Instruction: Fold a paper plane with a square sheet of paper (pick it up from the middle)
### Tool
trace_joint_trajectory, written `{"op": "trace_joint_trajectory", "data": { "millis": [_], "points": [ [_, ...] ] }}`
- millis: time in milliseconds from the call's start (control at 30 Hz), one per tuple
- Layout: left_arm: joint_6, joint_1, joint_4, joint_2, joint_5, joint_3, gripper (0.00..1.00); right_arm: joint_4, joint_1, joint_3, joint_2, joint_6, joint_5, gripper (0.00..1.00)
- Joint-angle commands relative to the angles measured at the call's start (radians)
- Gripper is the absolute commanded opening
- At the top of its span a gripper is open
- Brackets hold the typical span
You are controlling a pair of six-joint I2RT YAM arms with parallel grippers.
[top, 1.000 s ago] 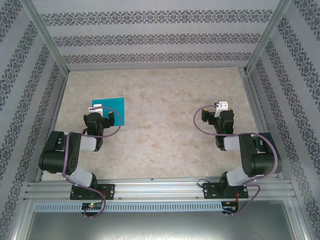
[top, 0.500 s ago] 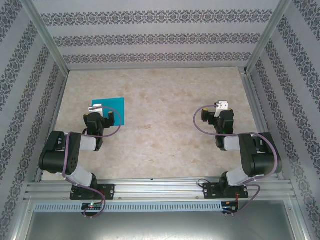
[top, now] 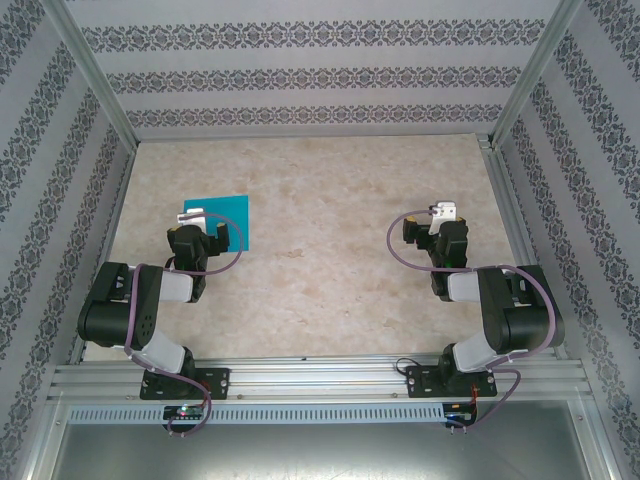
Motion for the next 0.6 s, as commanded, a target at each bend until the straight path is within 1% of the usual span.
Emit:
{"op": "trace_joint_trajectory", "data": {
  "millis": [0,233,300,333,367,433,467,500,567],
  "points": [
    [0.007,0.007,0.036,-0.006,0.009,0.005,1.00,0.001,-0.009,0.015,-0.015,0.004,-0.024,0.98],
    [0.006,0.006,0.037,-0.007,0.009,0.005,1.00,0.006,-0.019,0.012,-0.015,0.010,-0.044,0.98],
    [0.016,0.005,0.055,-0.020,0.026,-0.008,1.00,0.017,-0.019,0.001,-0.028,-0.014,-0.099,0.98],
    [0.021,0.006,0.069,-0.038,0.041,-0.023,1.00,0.026,-0.010,-0.011,-0.041,-0.024,-0.097,0.98],
    [0.021,0.007,0.058,-0.078,0.041,-0.036,1.00,0.065,0.004,-0.045,-0.057,-0.031,-0.064,0.98],
    [-0.012,0.009,-0.088,-0.190,-0.002,-0.020,1.00,0.109,0.013,-0.091,-0.098,-0.027,-0.023,0.98],
    [-0.026,0.012,-0.179,-0.255,0.001,-0.001,1.00,0.086,0.020,-0.099,-0.144,-0.025,-0.010,0.98],
    [-0.049,0.015,-0.262,-0.318,0.015,0.016,1.00,0.010,0.024,-0.091,-0.202,-0.012,0.009,0.98],
    [-0.126,0.019,-0.425,-0.427,0.017,0.062,1.00,-0.297,0.023,-0.010,-0.327,0.060,0.026,0.98]
  ]
}}
